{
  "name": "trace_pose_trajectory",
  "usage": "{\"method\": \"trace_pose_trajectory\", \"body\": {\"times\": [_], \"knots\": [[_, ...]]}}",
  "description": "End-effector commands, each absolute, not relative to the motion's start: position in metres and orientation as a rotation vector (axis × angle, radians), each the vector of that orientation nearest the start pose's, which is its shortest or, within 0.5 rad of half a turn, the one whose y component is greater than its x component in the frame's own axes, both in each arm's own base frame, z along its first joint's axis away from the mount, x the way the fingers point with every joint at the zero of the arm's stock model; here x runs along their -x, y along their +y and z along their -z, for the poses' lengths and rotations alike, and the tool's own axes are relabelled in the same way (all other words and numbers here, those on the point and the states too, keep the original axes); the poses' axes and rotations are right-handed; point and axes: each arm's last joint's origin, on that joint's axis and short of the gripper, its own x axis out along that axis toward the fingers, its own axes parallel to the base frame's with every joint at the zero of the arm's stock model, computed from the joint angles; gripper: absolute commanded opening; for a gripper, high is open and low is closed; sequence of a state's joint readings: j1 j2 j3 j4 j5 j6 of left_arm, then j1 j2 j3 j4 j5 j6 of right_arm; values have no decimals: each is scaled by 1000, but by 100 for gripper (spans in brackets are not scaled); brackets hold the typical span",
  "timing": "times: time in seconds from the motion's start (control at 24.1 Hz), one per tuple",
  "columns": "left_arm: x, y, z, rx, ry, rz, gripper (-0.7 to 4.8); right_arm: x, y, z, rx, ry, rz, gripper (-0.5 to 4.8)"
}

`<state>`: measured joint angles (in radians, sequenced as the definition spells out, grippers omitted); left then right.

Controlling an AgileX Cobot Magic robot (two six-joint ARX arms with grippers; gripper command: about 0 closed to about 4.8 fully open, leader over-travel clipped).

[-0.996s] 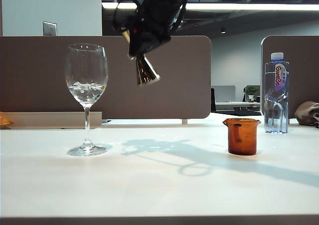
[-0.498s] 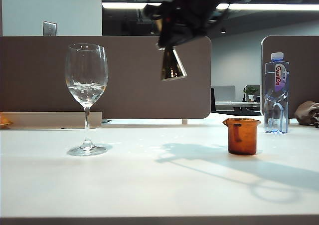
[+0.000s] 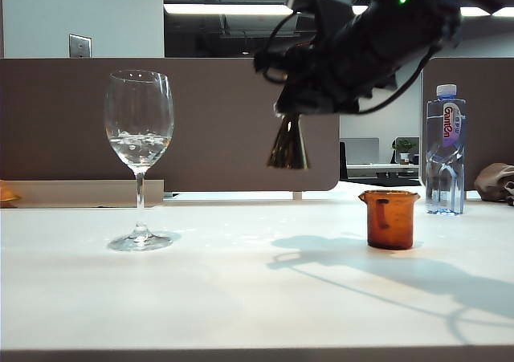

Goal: Pick up the small amber measuring cup and pour the water in it into the jigger, then pick up the jigger and pour the water in it into the wine glass.

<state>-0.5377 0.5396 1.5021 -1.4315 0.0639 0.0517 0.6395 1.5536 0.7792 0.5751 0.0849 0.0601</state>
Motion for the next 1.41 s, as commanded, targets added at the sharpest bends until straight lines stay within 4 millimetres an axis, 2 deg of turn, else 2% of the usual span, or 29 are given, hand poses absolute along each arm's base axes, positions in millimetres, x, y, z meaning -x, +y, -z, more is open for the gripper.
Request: {"method": "trace_pose_trajectory", "body": {"times": [0.04,0.5,0.87,1.41], "knots": [[27,14,-431,-157,449,601,-2,-271,198,-216,-14,146,-548,-2],[27,14,-431,-157,449,601,-2,-289,213,-161,-47,176,-546,-2],[27,14,-431,-157,449,601,-2,-290,214,-149,-34,207,-544,-1],[27,14,-431,-157,449,601,-2,-290,214,-148,-33,210,-544,-1]]}}
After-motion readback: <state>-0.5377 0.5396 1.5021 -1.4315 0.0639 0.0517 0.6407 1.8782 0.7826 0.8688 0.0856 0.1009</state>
